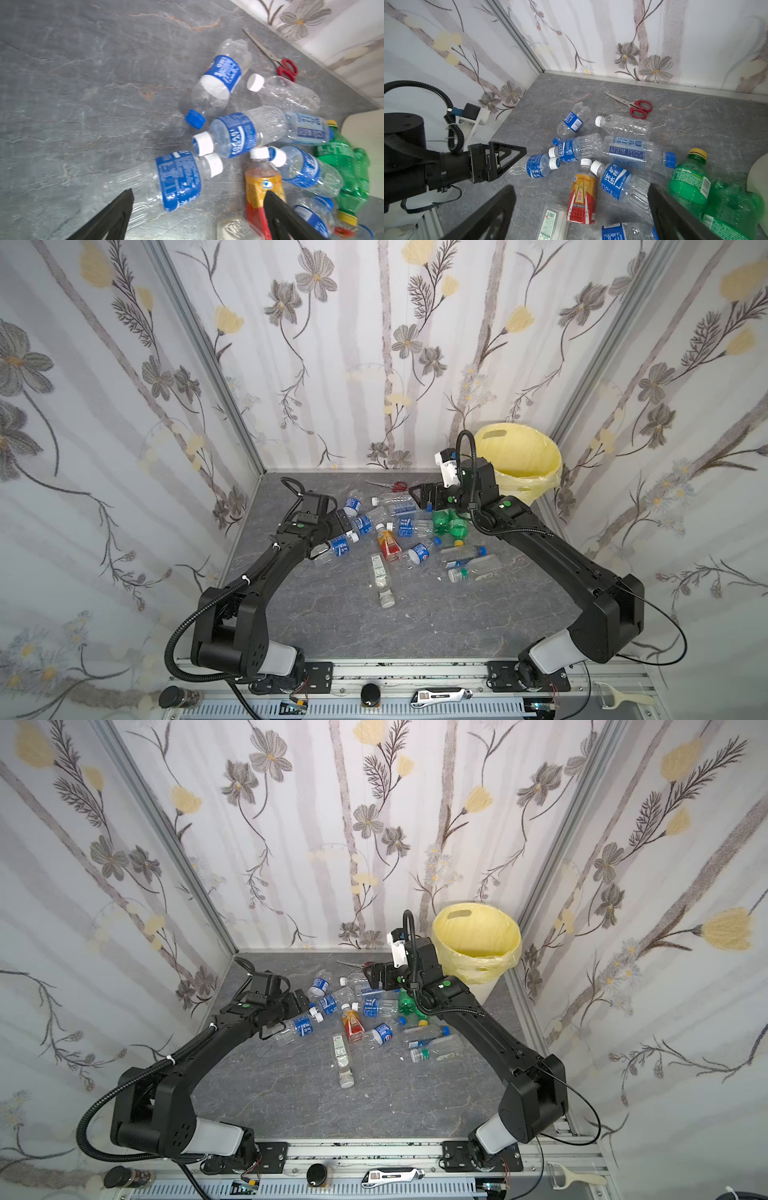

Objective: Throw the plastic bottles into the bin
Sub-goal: 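Lower the left gripper onto the blue-labelled Pocari Sweat bottle and close it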

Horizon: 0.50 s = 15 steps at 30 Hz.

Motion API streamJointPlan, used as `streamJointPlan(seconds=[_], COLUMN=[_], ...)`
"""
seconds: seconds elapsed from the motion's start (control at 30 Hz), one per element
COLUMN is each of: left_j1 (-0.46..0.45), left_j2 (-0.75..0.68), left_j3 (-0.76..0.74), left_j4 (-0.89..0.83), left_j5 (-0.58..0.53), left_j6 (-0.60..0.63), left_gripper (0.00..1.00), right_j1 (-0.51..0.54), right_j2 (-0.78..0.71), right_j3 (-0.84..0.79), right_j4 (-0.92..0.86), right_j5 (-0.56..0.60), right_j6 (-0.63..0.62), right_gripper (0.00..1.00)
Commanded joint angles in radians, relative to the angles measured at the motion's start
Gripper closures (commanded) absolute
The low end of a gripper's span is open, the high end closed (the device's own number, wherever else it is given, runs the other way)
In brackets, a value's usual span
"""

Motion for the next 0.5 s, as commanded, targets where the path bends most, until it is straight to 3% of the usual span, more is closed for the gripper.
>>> streamJointPlan(seconds=[0.0,0.47], left_j1=[0.019,0.033], left_j2=[0.005,0.092], left_j3=[-0.018,-0.068], left_j4=[0.001,-0.015], left_j5=[-0.046,0.006], left_j6=[0.008,0.065], left_gripper=[0.0,0.0], right_j1=[0.021,0.092], right_j2=[0.017,0.077], right_j3=[0.0,-0.013], right_j4=[0.02,-0.012], right_j5=[0.003,-0.018], right_j6=[-0.014,-0.039], right_gripper=[0.0,0.0])
